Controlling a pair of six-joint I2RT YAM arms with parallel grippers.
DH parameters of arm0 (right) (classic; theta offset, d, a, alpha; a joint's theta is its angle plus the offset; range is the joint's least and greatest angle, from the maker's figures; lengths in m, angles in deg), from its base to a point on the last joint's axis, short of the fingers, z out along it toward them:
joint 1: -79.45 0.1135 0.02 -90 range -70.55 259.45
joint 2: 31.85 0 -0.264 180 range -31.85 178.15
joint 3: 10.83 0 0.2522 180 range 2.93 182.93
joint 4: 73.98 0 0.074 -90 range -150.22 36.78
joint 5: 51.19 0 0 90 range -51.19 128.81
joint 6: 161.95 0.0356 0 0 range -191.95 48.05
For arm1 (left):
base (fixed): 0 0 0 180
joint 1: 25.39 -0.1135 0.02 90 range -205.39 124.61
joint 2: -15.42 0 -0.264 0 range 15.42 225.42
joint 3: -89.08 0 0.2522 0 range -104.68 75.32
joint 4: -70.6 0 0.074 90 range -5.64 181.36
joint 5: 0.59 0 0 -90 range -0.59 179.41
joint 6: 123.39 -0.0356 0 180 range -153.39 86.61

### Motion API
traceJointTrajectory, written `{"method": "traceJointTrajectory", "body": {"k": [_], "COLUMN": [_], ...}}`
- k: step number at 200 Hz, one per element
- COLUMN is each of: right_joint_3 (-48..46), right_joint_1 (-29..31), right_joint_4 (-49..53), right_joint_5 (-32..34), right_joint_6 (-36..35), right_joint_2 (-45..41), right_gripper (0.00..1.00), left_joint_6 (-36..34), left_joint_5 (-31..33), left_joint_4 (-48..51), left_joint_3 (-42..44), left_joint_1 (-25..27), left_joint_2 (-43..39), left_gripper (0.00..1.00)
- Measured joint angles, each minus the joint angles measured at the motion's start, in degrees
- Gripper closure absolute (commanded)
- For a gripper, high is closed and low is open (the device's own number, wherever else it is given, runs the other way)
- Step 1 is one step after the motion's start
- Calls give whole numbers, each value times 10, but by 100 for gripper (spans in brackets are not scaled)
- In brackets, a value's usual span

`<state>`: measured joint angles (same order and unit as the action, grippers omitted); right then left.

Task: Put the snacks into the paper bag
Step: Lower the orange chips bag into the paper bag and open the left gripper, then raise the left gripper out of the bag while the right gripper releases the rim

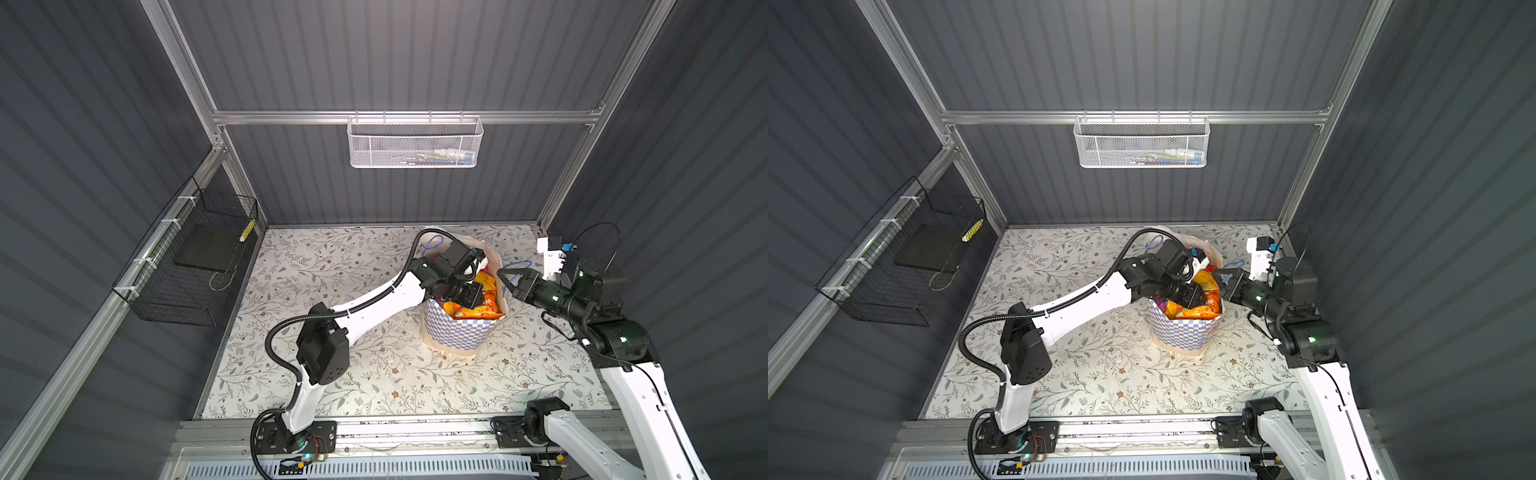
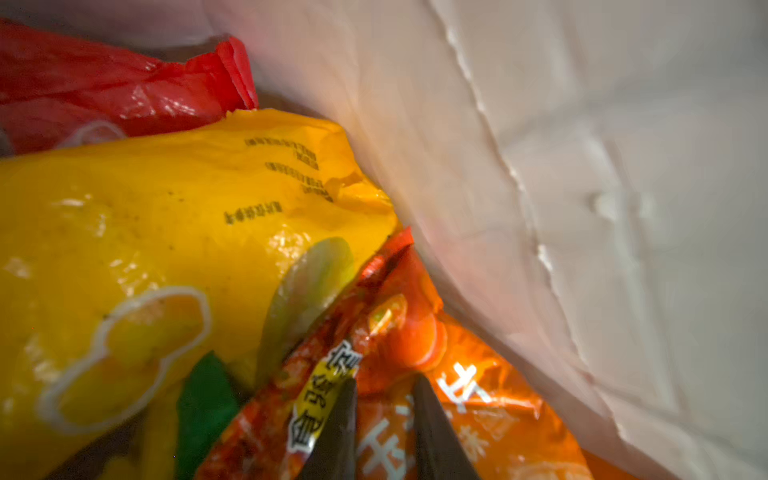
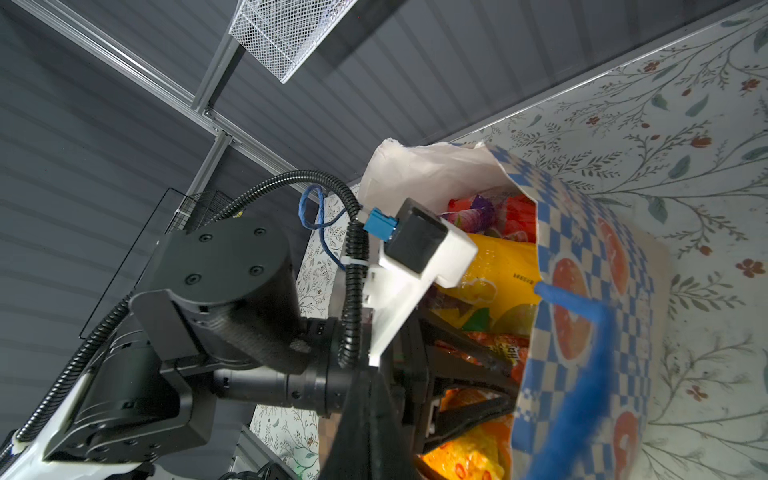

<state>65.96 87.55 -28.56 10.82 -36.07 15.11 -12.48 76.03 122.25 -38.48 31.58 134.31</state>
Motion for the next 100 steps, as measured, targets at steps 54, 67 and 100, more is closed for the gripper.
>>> {"method": "traceJointTrajectory", "body": {"k": [54,67,100], "right_joint_3": [0,0,0], "right_joint_1": [2,2,2], "right_joint_4": [-9,-10,-12], "right_joint_5": [1,2,4], "right_joint_6": [1,1,1], "right_joint_2": [-3,-5,-7], "right_gripper": [100,100,100], "left_joint_6": [-13,-12,-12], "left_joint_5": [34,39,77], "left_joint_4": [61,63,47], "left_joint_3": [-61,-58,-5], "left_joint_1": [1,1,1], "left_joint_2": [-2,-23,-163], "left_gripper": [45,40,28]}}
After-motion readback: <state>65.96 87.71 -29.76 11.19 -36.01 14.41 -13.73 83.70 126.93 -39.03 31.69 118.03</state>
